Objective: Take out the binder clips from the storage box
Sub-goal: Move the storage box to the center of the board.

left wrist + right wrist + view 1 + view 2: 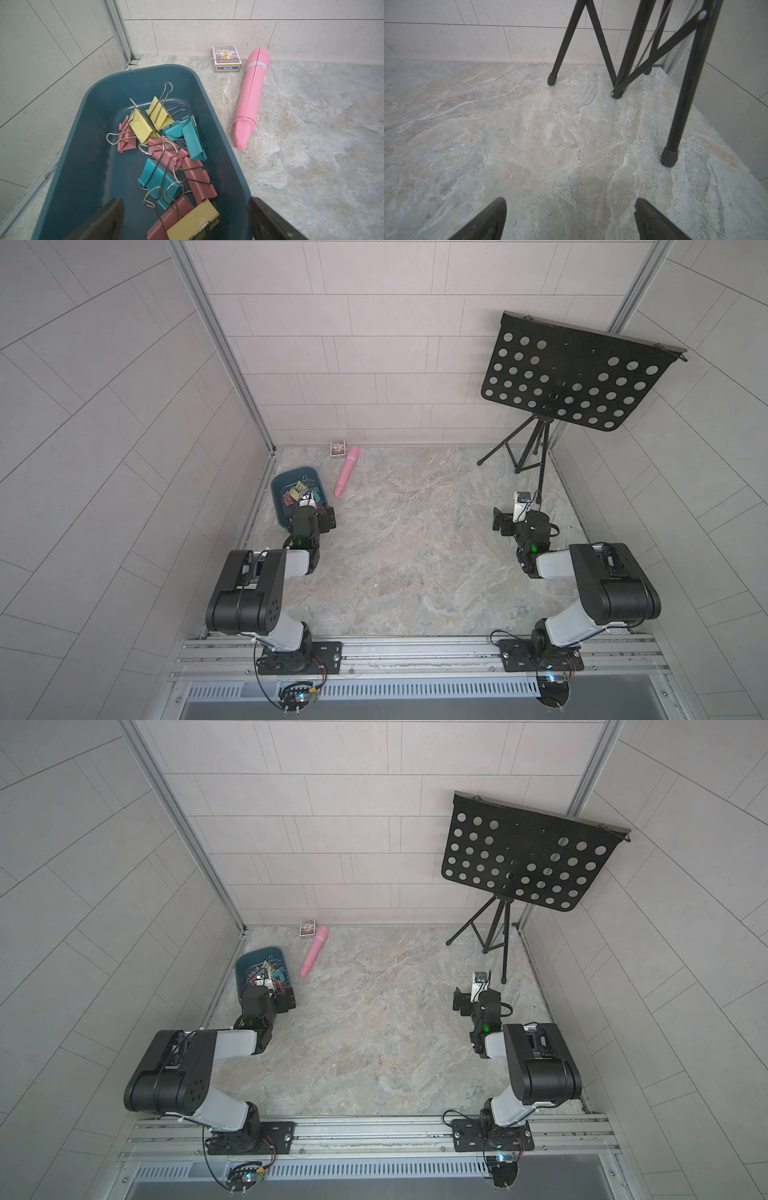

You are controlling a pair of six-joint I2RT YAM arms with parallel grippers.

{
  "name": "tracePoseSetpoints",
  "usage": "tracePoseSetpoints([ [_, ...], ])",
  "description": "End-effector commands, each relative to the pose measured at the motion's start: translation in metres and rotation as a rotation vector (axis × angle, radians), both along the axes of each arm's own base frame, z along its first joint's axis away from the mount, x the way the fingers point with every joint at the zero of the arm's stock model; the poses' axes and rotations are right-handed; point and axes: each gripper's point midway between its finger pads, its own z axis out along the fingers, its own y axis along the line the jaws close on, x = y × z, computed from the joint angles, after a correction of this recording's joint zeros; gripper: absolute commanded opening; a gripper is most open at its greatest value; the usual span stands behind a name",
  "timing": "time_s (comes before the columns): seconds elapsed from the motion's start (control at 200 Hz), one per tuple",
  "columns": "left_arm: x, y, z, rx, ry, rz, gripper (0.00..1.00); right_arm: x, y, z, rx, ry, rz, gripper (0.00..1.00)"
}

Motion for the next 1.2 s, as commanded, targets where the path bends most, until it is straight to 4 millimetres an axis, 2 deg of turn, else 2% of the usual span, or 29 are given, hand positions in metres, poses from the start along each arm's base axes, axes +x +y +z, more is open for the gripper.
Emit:
tracePoseSetpoints([
  [0.0,-0.001,-0.002,-0.003,0.019,0.025,-0.013,1.00,0.001,0.000,0.001,-0.002,-0.007,-0.003,1.00],
  [0.135,-0.001,-0.001,-0.003,0.019,0.024,-0.010,1.00,0.001,0.000,0.001,-0.002,-0.008,-0.003,1.00],
  [0.255,-0.001,-0.002,-0.002,0.023,0.018,-0.009,0.95,0.001,0.000,0.001,-0.001,-0.007,-0.003,1.00],
  [0.315,-0.003,0.003,-0.001,0.026,0.017,0.024,0.95,0.001,0.000,0.001,-0.003,-0.007,-0.002,1.00],
  [0.535,-0.003,0.024,0.024,0.060,0.091,0.174,0.94,0.001,0.000,0.001,-0.003,-0.007,-0.002,1.00],
  [0.63,-0.011,0.039,0.033,0.053,0.136,0.292,0.93,0.000,0.000,0.001,-0.004,-0.006,-0.002,1.00],
  [0.841,-0.025,0.046,0.068,-0.131,0.056,0.450,0.93,0.001,0.000,0.001,-0.004,-0.007,-0.003,1.00],
  [0.891,-0.032,0.049,0.072,-0.174,0.070,0.503,1.00,0.001,0.000,0.001,-0.004,-0.007,-0.002,1.00],
  [1.021,-0.045,0.054,0.084,-0.194,0.133,0.588,1.00,0.001,0.000,0.001,-0.004,-0.007,-0.002,1.00],
  [1.116,-0.064,0.065,0.084,-0.214,0.163,0.733,1.00,0.001,0.000,0.001,-0.003,-0.007,-0.002,1.00],
  [1.196,-0.070,0.065,0.078,-0.251,0.180,0.776,1.00,0.001,0.000,0.001,-0.002,-0.007,-0.003,1.00],
])
